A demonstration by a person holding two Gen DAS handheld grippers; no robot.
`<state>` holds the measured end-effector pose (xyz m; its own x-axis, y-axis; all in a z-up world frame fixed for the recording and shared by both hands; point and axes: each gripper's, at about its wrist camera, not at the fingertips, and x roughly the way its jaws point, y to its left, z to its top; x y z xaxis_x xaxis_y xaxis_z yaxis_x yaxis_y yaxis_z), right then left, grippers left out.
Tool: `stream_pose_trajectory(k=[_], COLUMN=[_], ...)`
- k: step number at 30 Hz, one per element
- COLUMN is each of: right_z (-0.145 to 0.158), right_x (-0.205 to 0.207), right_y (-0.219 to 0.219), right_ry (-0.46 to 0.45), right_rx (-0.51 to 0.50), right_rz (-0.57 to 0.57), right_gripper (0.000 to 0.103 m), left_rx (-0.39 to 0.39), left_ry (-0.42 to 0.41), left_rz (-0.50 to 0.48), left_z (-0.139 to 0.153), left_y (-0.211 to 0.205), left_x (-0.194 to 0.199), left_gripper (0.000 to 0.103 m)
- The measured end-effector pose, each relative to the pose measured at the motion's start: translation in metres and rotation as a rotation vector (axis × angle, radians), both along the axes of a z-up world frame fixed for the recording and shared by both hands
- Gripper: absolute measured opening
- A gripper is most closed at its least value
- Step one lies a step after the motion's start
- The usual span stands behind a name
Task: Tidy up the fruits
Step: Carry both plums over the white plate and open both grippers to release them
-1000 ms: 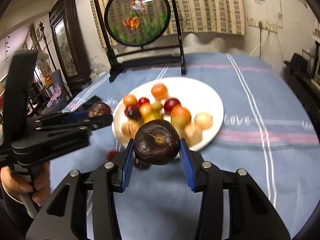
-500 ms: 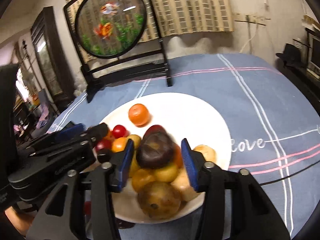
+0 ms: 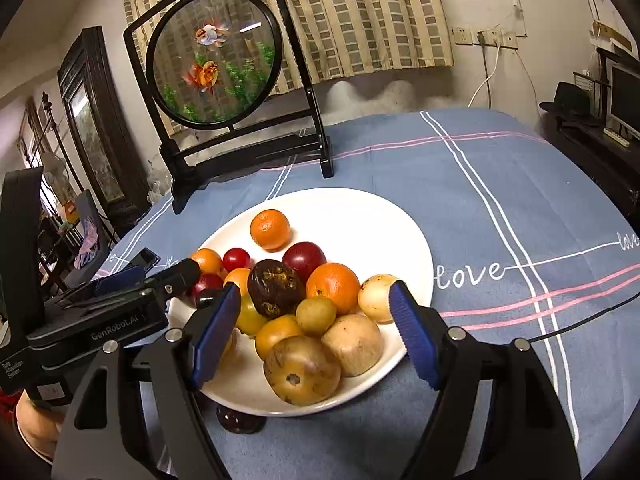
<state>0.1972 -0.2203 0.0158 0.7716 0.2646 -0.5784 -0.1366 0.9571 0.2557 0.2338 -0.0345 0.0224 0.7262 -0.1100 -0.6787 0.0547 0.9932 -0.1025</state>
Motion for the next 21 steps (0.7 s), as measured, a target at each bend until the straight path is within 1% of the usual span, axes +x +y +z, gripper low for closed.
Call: stream_pose_trajectory(k=[4, 9, 16, 21], right_z=[-0.002, -0.003, -0.001, -0.004], right_x=[-0.004, -0.008, -0.011, -0.009], right_y=[-0.001, -0.003, -0.006, -0.006], right_ry=[0.010, 0.019, 0.014, 0.025], right_rx=[-0.008, -0.012, -0.015, -0.021], right_rz=[0.002, -0.003, -0.009, -0.014], right_gripper=[0.077, 0.081, 0.081, 0.081], left_rx=[0.009, 0.020, 0.037, 0.050], left_ry=[0.021, 0.029, 0.036, 0.050], left_rz=[-0.017, -0.031, -0.065, -0.074], left_z=[-0.005, -0.007, -0.010, -0.014], left_y=[0.000, 0.002, 0.006, 0.007], left_x=[-0.005, -0.014, -0.034, -0.039], left_gripper=[0.089, 0.092, 0.093, 0.093])
